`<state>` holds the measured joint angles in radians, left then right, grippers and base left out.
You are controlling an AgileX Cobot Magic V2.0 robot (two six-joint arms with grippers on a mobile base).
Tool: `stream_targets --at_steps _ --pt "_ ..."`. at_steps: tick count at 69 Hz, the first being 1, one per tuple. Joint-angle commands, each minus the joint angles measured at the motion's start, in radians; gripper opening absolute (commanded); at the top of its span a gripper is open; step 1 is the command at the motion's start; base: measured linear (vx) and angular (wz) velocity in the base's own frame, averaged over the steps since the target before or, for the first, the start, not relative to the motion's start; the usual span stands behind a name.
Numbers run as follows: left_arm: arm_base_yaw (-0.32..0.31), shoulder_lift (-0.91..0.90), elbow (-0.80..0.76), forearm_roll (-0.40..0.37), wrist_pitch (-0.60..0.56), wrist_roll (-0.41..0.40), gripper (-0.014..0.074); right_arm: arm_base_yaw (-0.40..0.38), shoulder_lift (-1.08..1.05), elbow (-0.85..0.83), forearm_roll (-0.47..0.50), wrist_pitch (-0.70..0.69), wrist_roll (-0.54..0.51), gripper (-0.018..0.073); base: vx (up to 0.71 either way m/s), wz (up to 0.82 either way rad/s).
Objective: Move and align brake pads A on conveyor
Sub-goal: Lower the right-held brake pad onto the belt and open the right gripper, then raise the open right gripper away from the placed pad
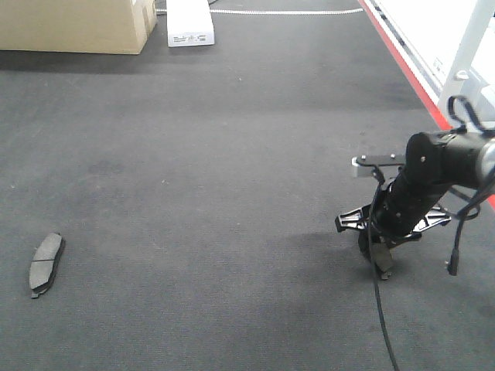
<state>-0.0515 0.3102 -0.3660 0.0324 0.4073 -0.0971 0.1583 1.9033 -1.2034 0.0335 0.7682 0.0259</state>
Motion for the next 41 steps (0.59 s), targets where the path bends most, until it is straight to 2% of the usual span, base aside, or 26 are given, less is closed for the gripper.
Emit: stream_targets --at_steps 1,7,14,27,41 --pt "-0.003 0.009 -0.026 -0.008 -0.072 0.001 0.0471 -0.004 -0.034 -0.03 0.0 -0.015 -0.01 0.0336 0.0 0.0" --pt "-0.003 0.009 -0.026 -0.008 -0.072 0.001 0.0471 -0.004 -0.042 -0.03 0.0 -0.031 -0.011 0.0449 0.0 0.0" --pt "-0.003 0.009 -0.026 -0.008 -0.072 0.001 0.0471 -0.004 -0.08 -0.03 -0.004 -0.037 -0.011 0.0528 0.0 0.0" --pt "-0.003 0.009 -0.026 -0.008 -0.072 0.001 0.0471 -0.004 -0.229 -0.002 -0.034 -0.049 -0.032 0.0547 0.0 0.0" --pt "-0.003 0.009 -0.026 -0.008 -0.072 0.001 0.0471 -0.004 -0.466 0.17 -0.081 -0.202 -0.053 0.0547 0.0 0.0"
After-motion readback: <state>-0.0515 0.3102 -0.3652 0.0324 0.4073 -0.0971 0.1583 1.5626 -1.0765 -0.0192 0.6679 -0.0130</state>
